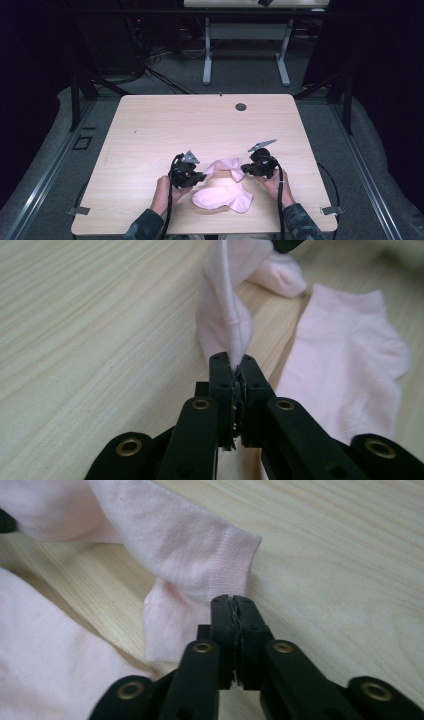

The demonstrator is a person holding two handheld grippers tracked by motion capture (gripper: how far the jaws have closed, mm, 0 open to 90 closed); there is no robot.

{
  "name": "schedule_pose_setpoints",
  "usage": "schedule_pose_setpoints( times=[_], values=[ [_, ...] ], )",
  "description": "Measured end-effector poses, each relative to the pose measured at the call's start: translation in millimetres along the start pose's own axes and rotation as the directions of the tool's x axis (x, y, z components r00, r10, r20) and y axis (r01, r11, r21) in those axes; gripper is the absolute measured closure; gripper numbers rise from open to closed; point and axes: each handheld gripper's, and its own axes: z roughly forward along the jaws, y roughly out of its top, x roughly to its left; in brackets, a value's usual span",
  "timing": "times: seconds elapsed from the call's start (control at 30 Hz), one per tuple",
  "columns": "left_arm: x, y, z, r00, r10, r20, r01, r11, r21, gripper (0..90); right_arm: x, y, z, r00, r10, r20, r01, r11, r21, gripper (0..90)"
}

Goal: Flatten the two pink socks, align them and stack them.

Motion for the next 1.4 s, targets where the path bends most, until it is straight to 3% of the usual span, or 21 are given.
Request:
schedule_pose_setpoints(
  times=[0.1, 0.17, 0.23, 0.33, 0.47, 0.5, 0.63, 0.7, 0.8, 0.9, 0.97, 1.0, 1.03, 1.07, 1.2, 1.23, 1.37, 1.4],
  values=[
    [7.3, 5.4, -11.6, 0.9969, -0.066, 0.042, 0.066, 0.9977, -0.013, 88.0, 0.0, 1.6, -3.8, 0.9997, 0.018, 0.015, -0.018, 1.000, -0.003, 89.9],
    [16.2, 7.6, -18.7, 0.9886, -0.133, 0.070, 0.135, 0.9905, -0.025, 87.6, -1.7, 3.7, -5.9, 0.9992, 0.029, 0.026, -0.029, 1.000, -0.002, 90.0],
    [28.1, 8.9, -23.3, 0.9807, -0.192, 0.039, 0.193, 0.9811, -0.017, 84.9, -4.5, 6.6, -5.7, 0.9986, 0.038, 0.036, -0.038, 0.999, 0.001, 89.9],
    [42.7, 6.6, -22.7, 0.9689, -0.247, -0.001, 0.247, 0.9688, 0.017, 71.3, -6.2, 10.6, -4.2, 0.9980, 0.036, 0.052, -0.036, 0.999, 0.011, 86.7],
    [56.1, -0.6, -20.8, 0.9588, -0.284, -0.009, 0.284, 0.9580, 0.038, 57.7, -4.5, 14.5, -6.2, 0.9983, 0.041, 0.042, -0.040, 0.999, -0.014, 74.8],
    [57.5, -2.5, -19.8, 0.9536, -0.300, -0.016, 0.301, 0.9530, 0.036, 54.9, -3.5, 15.3, -5.8, 0.9981, 0.046, 0.041, -0.045, 0.999, -0.021, 71.4],
    [58.6, -4.9, -15.7, 0.9469, -0.313, -0.073, 0.317, 0.9472, 0.049, 50.1, -5.4, 23.1, -5.1, 0.9969, 0.075, 0.021, -0.074, 0.996, -0.049, 62.1],
    [60.6, -5.4, -13.1, 0.9425, -0.324, -0.083, 0.329, 0.9429, 0.054, 48.1, -7.1, 30.2, -4.5, 0.9959, 0.083, 0.036, -0.080, 0.994, -0.072, 59.8],
    [60.3, -4.0, -7.8, 0.9382, -0.324, -0.121, 0.333, 0.9411, 0.059, 47.3, -9.9, 42.2, 0.8, 0.9956, 0.091, 0.024, -0.089, 0.994, -0.071, 56.7],
    [58.8, -1.9, -0.4, 0.9430, -0.302, -0.140, 0.315, 0.9453, 0.084, 47.4, -7.0, 51.2, 17.4, 0.9968, 0.039, 0.070, -0.040, 0.999, 0.002, 55.6],
    [56.4, -1.2, 4.5, 0.9447, -0.277, -0.175, 0.297, 0.9504, 0.094, 48.4, -5.7, 53.6, 27.8, 0.9959, 0.015, 0.089, -0.019, 0.999, 0.041, 55.7],
    [56.2, -1.4, 5.9, 0.9466, -0.275, -0.168, 0.294, 0.9511, 0.096, 49.3, -5.2, 54.0, 32.2, 0.9958, 0.005, 0.092, -0.010, 0.998, 0.062, 56.4],
    [54.1, -1.1, 8.2, 0.9506, -0.249, -0.185, 0.271, 0.9572, 0.102, 50.4, -4.6, 53.9, 34.1, 0.9955, -0.008, 0.094, 0.002, 0.998, 0.069, 57.2],
    [52.2, -0.7, 8.9, 0.9521, -0.237, -0.194, 0.260, 0.9601, 0.103, 52.2, -0.7, 52.6, 38.5, 0.9940, -0.006, 0.109, 0.000, 0.999, 0.053, 58.8],
    [46.0, 1.6, 12.4, 0.9562, -0.178, -0.233, 0.209, 0.9706, 0.119, 57.7, 3.5, 52.1, 38.4, 0.9911, -0.065, 0.116, 0.056, 0.995, 0.083, 64.8],
    [44.2, 2.5, 13.4, 0.9572, -0.160, -0.241, 0.195, 0.9727, 0.126, 58.9, 4.8, 51.4, 39.5, 0.9907, -0.062, 0.121, 0.054, 0.996, 0.069, 65.6],
    [38.8, 2.3, 15.7, 0.9535, -0.108, -0.282, 0.149, 0.9802, 0.130, 67.7, 6.5, 48.7, 38.2, 0.9903, -0.088, 0.107, 0.082, 0.994, 0.066, 75.1],
    [38.5, 2.2, 15.7, 0.9552, -0.097, -0.279, 0.139, 0.9813, 0.133, 70.4, 7.1, 47.3, 38.0, 0.9901, -0.099, 0.100, 0.093, 0.994, 0.057, 77.9]
  ],
)
